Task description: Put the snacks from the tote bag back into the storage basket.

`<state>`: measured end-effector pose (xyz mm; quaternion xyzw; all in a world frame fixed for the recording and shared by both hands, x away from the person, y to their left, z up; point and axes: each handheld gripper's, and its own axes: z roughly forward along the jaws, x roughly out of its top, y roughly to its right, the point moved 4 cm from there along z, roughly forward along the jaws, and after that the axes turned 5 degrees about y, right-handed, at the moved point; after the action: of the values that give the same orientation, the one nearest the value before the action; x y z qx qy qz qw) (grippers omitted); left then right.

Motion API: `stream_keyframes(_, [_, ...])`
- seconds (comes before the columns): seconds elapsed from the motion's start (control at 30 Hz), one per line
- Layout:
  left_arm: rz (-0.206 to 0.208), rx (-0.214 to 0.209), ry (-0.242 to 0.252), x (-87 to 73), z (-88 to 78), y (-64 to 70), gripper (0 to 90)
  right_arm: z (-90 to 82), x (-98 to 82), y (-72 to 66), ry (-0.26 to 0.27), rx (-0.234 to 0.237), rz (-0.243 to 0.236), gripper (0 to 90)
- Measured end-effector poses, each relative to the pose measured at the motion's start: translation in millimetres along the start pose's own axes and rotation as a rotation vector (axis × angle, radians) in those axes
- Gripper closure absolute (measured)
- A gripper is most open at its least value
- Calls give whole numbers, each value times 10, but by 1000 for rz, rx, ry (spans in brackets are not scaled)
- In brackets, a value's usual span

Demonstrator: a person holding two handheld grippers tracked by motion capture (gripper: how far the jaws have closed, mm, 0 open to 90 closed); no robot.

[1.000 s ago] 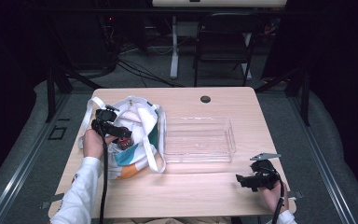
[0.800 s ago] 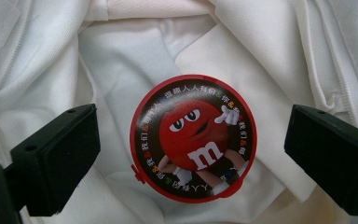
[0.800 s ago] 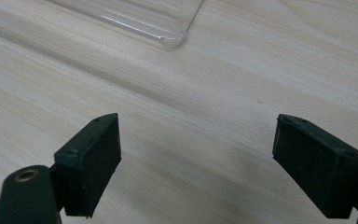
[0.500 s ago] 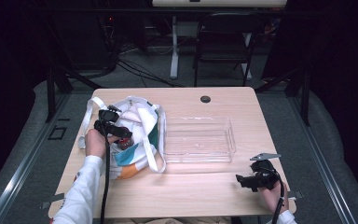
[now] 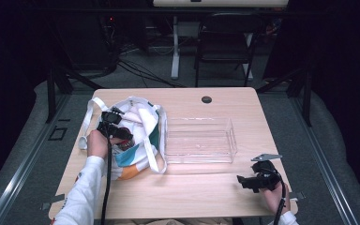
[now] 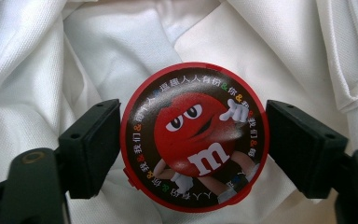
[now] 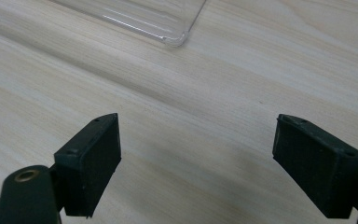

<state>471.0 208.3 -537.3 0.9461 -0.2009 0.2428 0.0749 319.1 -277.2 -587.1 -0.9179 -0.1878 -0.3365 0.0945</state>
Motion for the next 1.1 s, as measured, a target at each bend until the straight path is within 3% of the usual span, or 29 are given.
stream_keyframes(0.5, [9, 15, -28, -22, 52, 16, 254, 1, 1, -1, -2, 0, 1, 148])
stream_keyframes(1.1, [41, 16, -19, -3, 9, 35, 259, -1, 3, 4, 0, -5, 4, 148])
